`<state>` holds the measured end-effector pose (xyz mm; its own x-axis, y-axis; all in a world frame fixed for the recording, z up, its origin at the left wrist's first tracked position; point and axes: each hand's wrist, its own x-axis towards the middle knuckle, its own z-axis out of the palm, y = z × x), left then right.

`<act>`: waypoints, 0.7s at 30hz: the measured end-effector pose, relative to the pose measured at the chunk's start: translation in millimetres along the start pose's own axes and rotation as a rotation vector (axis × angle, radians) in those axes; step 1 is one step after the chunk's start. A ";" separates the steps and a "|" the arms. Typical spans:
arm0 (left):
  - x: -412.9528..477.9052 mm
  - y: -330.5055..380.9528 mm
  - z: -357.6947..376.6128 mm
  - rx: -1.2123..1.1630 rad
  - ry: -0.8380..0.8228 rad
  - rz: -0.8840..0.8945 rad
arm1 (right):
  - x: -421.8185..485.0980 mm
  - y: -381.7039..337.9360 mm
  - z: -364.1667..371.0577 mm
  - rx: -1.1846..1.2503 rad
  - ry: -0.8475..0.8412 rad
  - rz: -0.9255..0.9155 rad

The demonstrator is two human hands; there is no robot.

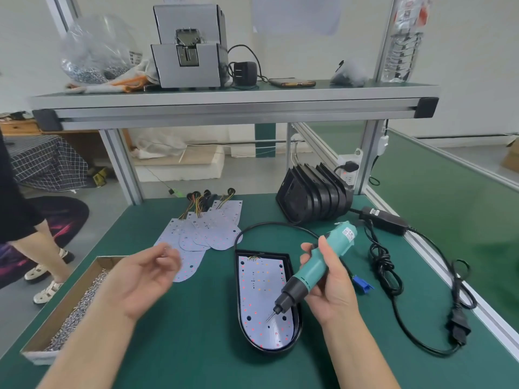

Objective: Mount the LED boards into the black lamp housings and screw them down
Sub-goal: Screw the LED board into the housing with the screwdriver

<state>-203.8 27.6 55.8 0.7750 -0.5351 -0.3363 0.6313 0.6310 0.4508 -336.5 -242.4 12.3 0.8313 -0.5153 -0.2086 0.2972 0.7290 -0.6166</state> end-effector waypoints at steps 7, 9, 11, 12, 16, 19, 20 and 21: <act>25.9 -102.4 80.6 0.602 -0.050 -0.131 | 6.2 -26.8 8.0 0.030 0.090 -0.145; 41.1 -127.5 80.1 1.056 -0.031 -0.002 | 7.8 -29.9 6.4 0.017 0.106 -0.147; 55.3 -142.8 71.6 1.457 0.017 0.131 | 8.8 -29.9 3.9 0.011 0.115 -0.148; 59.7 -146.7 67.4 1.601 0.048 0.188 | 9.5 -29.4 2.5 0.007 0.110 -0.145; 65.5 -153.2 58.0 1.803 0.124 0.293 | 11.8 -28.4 1.2 -0.051 0.075 -0.166; 70.0 -153.3 53.4 1.794 0.119 0.295 | 14.1 -29.8 3.9 -0.108 0.074 -0.183; 71.3 -153.1 52.3 1.773 0.108 0.290 | 16.3 -30.5 5.2 -0.119 0.079 -0.188; 72.2 -153.1 51.2 1.760 0.097 0.287 | 18.6 -31.7 6.4 -0.126 0.091 -0.199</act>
<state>-246.0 -136.4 4.9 0.8838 -0.4548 -0.1093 -0.2323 -0.6295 0.7414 -327.5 -272.2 32.8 0.7147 -0.6858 -0.1374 0.3851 0.5499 -0.7412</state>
